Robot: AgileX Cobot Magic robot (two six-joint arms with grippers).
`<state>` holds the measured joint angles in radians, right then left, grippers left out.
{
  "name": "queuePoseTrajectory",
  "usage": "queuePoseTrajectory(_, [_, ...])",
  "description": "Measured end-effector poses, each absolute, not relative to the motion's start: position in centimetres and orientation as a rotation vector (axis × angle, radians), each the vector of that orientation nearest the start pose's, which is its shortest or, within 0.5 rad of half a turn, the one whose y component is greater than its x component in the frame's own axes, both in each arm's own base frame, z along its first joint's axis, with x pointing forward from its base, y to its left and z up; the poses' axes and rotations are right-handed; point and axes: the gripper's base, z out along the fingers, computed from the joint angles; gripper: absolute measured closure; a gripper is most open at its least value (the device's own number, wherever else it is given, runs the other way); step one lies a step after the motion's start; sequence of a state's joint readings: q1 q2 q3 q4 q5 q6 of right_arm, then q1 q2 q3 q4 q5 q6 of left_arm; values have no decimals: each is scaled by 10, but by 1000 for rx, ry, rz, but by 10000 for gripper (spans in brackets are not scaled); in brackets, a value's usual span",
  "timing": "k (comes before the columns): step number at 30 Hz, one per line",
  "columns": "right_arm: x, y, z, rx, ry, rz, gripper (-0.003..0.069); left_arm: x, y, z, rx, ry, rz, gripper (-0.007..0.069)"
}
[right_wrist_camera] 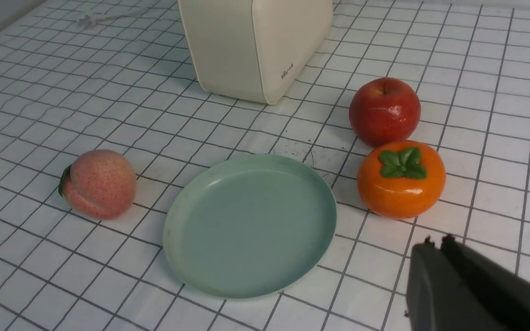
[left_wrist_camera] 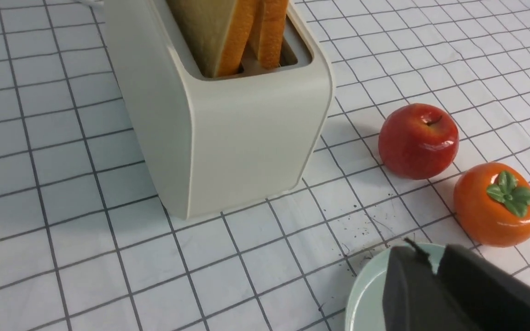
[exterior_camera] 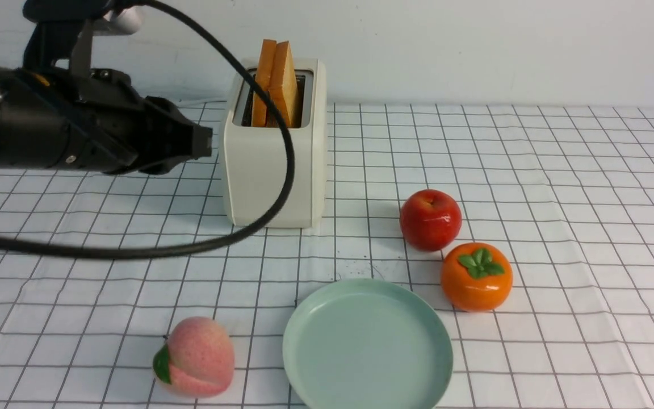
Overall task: Take toasted bread from bread machine on white checkered table place on plate.
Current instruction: 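Reach for a toast slice standing in the toaster with the left gripper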
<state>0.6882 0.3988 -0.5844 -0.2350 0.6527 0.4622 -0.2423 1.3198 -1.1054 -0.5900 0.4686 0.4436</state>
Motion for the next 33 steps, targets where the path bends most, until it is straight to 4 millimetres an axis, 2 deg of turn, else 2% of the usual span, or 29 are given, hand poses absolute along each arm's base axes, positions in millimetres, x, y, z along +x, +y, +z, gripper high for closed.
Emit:
queuePoseTrajectory(1, [66, 37, 325, -311, 1932, 502, 642, 292, -96, 353, 309, 2087, -469, 461])
queuePoseTrajectory(2, [66, 38, 326, -311, 1931, 504, 642, 293, -96, 353, 309, 2086, -468, 451])
queuePoseTrajectory(3, [67, 38, 329, -310, 1895, 517, 642, 306, -99, 354, 302, 2075, -461, 412])
queuePoseTrajectory(4, [67, 39, 329, -310, 1890, 520, 642, 306, -99, 356, 301, 2068, -460, 407])
queuePoseTrajectory(5, [67, 40, 335, -309, 1826, 546, 642, 320, -101, 353, 287, 2061, -449, 365])
queuePoseTrajectory(6, [68, 41, 338, -310, 1786, 560, 642, 325, -102, 351, 280, 2059, -445, 353])
queuePoseTrajectory(7, [68, 42, 339, -310, 1779, 564, 642, 327, -102, 351, 277, 2054, -444, 350])
queuePoseTrajectory(10, [68, 44, 348, -316, 1680, 599, 642, 348, -105, 336, 281, 2072, -416, 328])
queuePoseTrajectory(12, [68, 44, 349, -317, 1667, 605, 642, 355, -107, 329, 299, 2078, -397, 325])
queuePoseTrajectory(14, [68, 45, 350, -318, 1651, 613, 641, 371, -109, 313, 337, 2078, -350, 322])
queuePoseTrajectory(18, [68, 45, 350, -317, 1648, 616, 641, 389, -111, 303, 352, 2046, -307, 322])
queuePoseTrajectory(25, [68, 45, 350, -317, 1648, 616, 641, 403, -115, 300, 399, 2018, -289, 319])
queuePoseTrajectory(33, [67, 45, 353, -317, 1625, 626, 641, 412, -115, 299, 334, 1970, -293, 249])
